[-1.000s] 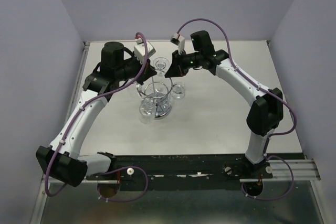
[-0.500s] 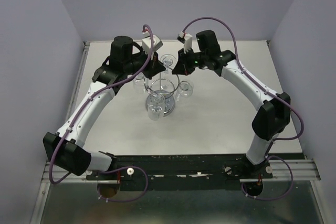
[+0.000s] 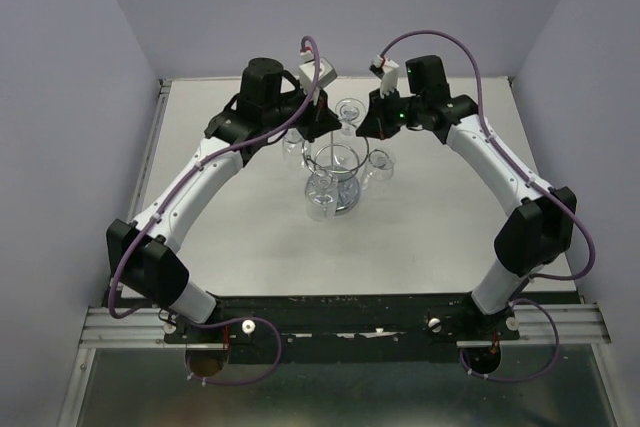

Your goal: Take the wine glass off the wine glass rack

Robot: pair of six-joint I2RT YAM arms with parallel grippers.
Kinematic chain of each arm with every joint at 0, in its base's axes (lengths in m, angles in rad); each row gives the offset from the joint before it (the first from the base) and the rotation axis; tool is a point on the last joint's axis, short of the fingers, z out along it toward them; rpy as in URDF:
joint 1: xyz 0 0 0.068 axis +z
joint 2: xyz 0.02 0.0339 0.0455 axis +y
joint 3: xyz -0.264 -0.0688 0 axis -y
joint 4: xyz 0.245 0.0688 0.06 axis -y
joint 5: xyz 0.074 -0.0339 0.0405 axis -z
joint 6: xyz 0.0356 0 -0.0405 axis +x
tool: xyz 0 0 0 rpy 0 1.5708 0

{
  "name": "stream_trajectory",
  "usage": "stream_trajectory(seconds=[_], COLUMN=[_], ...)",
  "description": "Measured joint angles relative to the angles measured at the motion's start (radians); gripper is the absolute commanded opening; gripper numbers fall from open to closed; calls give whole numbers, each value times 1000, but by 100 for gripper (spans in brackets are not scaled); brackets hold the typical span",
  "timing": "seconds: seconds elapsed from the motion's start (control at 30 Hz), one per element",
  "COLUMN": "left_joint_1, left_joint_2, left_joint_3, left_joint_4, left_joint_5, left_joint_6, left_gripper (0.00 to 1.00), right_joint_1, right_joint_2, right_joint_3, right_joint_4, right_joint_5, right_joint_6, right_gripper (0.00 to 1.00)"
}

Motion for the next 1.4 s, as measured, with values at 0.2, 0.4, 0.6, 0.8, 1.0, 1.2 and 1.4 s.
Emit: stream_trajectory(seconds=[0.2, 0.4, 0.6, 0.8, 1.0, 1.2, 1.4], left_joint_1=[-29, -37, -38, -38, -23, -15, -14], left_joint_2=[93, 172, 197, 197, 198, 175, 55], left_joint_3=[73, 153, 179, 179, 240, 270, 220], left_joint_4=[47, 53, 53, 53, 53, 49, 17], left_joint_5=[8, 13, 15, 4, -72, -124, -169], left_joint_6=[-23, -25, -19, -8, 22, 46, 55], left_gripper=[0, 0, 0, 54, 88, 99, 99], right_joint_1=[-74, -109, -120, -121, -119, -121, -144], right_joint_2=[-9, -9, -6, -5, -25, -49, -113], right_joint_3=[-5, -4, 3, 3, 3, 19, 26], right_joint_4=[-14, -11, -11, -11, -11, -14, -40], right_joint_5=[-9, -8, 0, -14, -36, -39, -35], right_joint_6=[-2, -10, -19, -24, -27, -19, -19], right_gripper=[1, 1, 6, 50, 63, 73, 78])
